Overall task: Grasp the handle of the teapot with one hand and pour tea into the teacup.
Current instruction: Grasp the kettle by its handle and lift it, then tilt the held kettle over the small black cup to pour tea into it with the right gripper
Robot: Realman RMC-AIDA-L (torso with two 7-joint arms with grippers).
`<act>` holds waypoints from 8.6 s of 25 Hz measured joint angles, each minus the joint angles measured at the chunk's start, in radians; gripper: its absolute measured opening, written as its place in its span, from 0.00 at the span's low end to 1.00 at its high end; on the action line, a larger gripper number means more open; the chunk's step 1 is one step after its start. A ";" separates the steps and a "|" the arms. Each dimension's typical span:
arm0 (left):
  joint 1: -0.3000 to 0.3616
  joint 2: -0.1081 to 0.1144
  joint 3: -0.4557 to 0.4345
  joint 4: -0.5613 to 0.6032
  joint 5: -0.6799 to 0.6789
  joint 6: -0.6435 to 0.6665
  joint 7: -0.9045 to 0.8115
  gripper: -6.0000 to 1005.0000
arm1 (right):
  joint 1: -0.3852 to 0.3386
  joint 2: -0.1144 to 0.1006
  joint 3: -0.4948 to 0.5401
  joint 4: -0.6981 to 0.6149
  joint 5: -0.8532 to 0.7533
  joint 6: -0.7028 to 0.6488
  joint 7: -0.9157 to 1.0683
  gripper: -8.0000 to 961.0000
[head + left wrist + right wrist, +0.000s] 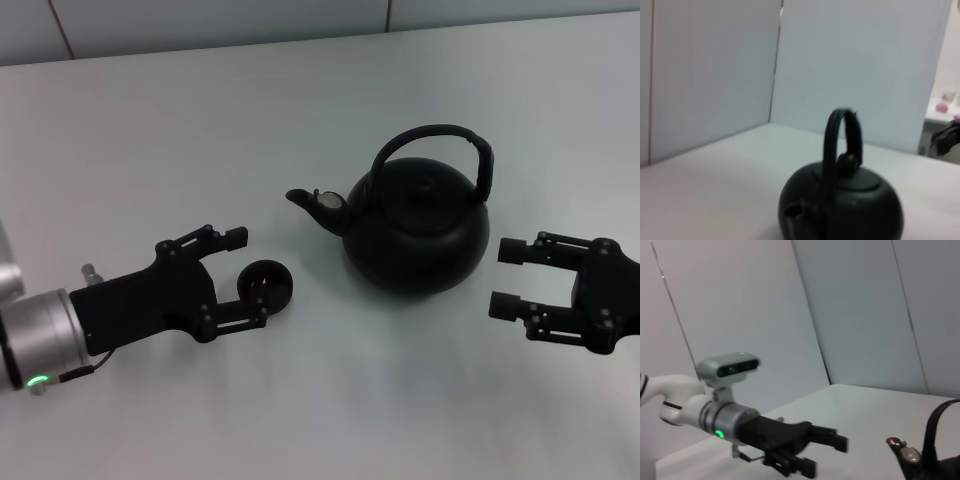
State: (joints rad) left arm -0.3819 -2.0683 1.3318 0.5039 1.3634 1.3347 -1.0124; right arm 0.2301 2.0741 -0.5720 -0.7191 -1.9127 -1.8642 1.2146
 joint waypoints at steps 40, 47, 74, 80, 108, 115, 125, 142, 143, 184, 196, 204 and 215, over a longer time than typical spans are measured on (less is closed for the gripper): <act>0.078 0.086 -0.303 0.328 0.506 0.300 -0.236 0.86 | 0.065 0.006 0.299 0.303 0.029 0.343 -0.165 0.74; 0.078 0.086 -0.306 0.329 0.507 0.301 -0.236 0.86 | 0.106 0.007 0.290 0.359 0.030 0.367 -0.194 0.74; 0.068 0.074 -0.307 0.329 0.511 0.282 -0.235 0.86 | 0.181 0.008 0.300 0.417 0.095 0.488 -0.198 0.74; 0.064 0.074 -0.304 0.328 0.511 0.279 -0.236 0.86 | 0.187 0.008 0.293 0.429 0.096 0.492 -0.210 0.74; 0.063 0.066 -0.313 0.329 0.511 0.276 -0.236 0.86 | 0.197 0.007 0.301 0.442 0.098 0.466 -0.313 0.16; 0.061 0.065 -0.313 0.329 0.511 0.275 -0.236 0.86 | 0.185 0.005 0.316 0.440 0.133 0.468 -0.315 0.16; 0.061 0.064 -0.313 0.329 0.511 0.274 -0.232 0.86 | 0.179 0.004 0.315 0.407 0.154 0.428 -0.314 0.15; 0.058 0.063 -0.312 0.331 0.511 0.273 -0.237 0.86 | 0.253 0.004 0.167 0.294 0.141 0.487 -0.251 0.15; 0.057 0.062 -0.312 0.331 0.511 0.273 -0.240 0.86 | 0.262 0.004 0.141 0.285 0.141 0.500 -0.250 0.15; 0.054 0.053 -0.313 0.337 0.511 0.273 -0.254 0.86 | 0.403 0.013 -0.188 0.150 0.147 0.628 -0.248 0.15; 0.051 0.053 -0.313 0.338 0.511 0.272 -0.272 0.86 | 0.403 0.015 -0.226 0.104 0.150 0.631 -0.257 0.15; 0.045 0.052 -0.313 0.340 0.511 0.265 -0.287 0.86 | 0.404 0.015 -0.254 0.065 0.150 0.632 -0.258 0.15; 0.038 0.048 -0.315 0.340 0.511 0.240 -0.296 0.86 | 0.392 0.015 -0.421 -0.022 0.202 0.692 -0.259 0.14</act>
State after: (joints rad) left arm -0.3437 -2.0201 1.0169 0.8437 1.8745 1.5749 -1.3082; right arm 0.6219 2.0892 -0.9931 -0.7407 -1.7106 -1.1719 0.9557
